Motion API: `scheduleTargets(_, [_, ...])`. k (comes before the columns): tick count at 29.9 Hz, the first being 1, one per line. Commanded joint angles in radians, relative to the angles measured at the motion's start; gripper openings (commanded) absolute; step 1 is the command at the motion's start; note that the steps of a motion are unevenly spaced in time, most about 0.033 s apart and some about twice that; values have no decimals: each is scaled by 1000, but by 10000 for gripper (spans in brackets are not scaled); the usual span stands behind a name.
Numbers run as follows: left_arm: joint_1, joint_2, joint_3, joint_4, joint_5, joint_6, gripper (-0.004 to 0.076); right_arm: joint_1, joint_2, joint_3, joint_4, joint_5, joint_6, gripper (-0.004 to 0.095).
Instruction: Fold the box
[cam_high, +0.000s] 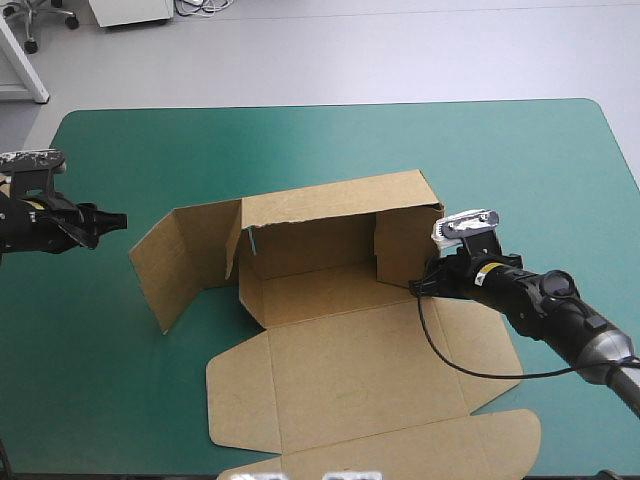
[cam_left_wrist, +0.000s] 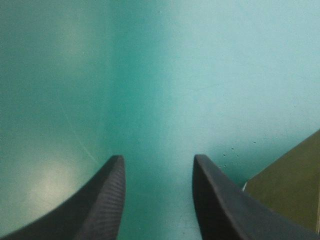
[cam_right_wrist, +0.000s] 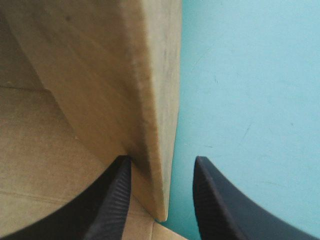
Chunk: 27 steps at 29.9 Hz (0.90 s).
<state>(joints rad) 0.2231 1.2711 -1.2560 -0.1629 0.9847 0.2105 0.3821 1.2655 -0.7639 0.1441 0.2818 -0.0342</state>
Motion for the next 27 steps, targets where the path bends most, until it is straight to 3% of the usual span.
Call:
scheduleTargets(1, [1, -30, -24, -27, -49, 2, 314, 2, 11, -25, 4, -107, -12, 381])
scheduleTargets(8, [1, -30, -24, -27, -54, 8, 314, 61, 116, -42, -2, -196, -12, 356])
scheduleTargets(10, [1, -30, -24, -27, -54, 8, 314, 63, 135, -42, 0, -217, -12, 285])
scheduleTargets(14, [1, -30, -24, -27, -58, 8, 314, 63, 138, -40, 0, -242, -12, -23])
scheduleTargets(18, [1, -30, -24, -27, -58, 8, 314, 63, 108, -44, 0, -249, 9, -17])
scheduleTargets(21, [1, -30, -24, -27, -60, 8, 314, 63, 89, -81, 0, -164, 34, -17])
scheduleTargets(27, [1, -30, -24, -27, -64, 8, 314, 63, 89, -228, -19, 113, 34, -17])
